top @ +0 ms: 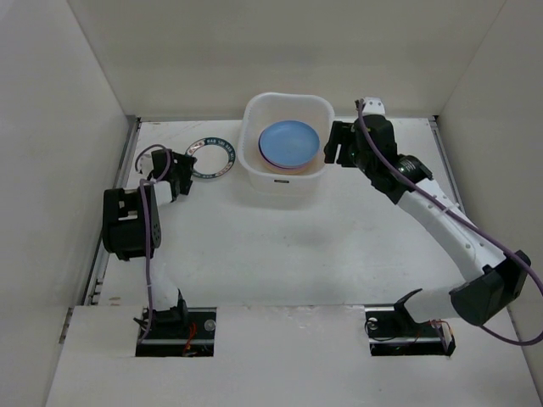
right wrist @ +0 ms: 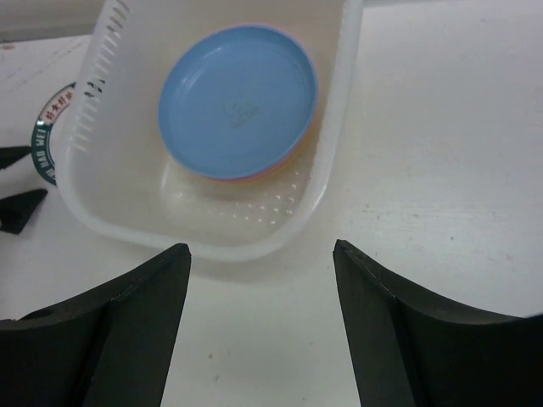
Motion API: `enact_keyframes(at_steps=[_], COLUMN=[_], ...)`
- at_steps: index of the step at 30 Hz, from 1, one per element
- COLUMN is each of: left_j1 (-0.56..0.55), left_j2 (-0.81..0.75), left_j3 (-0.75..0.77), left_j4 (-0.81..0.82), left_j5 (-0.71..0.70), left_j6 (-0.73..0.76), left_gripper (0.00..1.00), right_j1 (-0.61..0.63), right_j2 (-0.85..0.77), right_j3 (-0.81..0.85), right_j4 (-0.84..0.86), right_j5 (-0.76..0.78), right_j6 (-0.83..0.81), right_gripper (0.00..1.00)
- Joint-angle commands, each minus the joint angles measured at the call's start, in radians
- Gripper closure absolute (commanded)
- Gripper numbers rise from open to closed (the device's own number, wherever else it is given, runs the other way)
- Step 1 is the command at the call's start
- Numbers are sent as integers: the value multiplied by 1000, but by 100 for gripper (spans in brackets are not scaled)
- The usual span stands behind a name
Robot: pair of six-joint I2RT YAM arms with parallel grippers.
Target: Place the plates into the plastic bin on the countertop
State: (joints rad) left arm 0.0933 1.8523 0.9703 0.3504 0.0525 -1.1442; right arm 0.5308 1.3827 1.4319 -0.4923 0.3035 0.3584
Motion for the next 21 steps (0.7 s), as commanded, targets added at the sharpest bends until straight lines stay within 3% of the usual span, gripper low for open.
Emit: enact_keyframes(at_steps=[1,7,11,21], left_j1=[-17,-37,-30,101], left_j2=[83,177,180,-103], left_j3=[44,113,96,54], left_j4=[-22,-36,-24,-28], left_j5=[7,43,70,87], left_j6=[-77,-112,-137,-71], left_gripper=[29,63,92,97], right_j1=[-5,-12,-19,-15], right_j2=[-99,-186,-226,-280], right_j3=[-34,-108,-157,-229], right_j4=[51,46,43,37], right_j5=[20,42,37,28], right_j6=[34,45,76,93], right_gripper=[26,26,26,27])
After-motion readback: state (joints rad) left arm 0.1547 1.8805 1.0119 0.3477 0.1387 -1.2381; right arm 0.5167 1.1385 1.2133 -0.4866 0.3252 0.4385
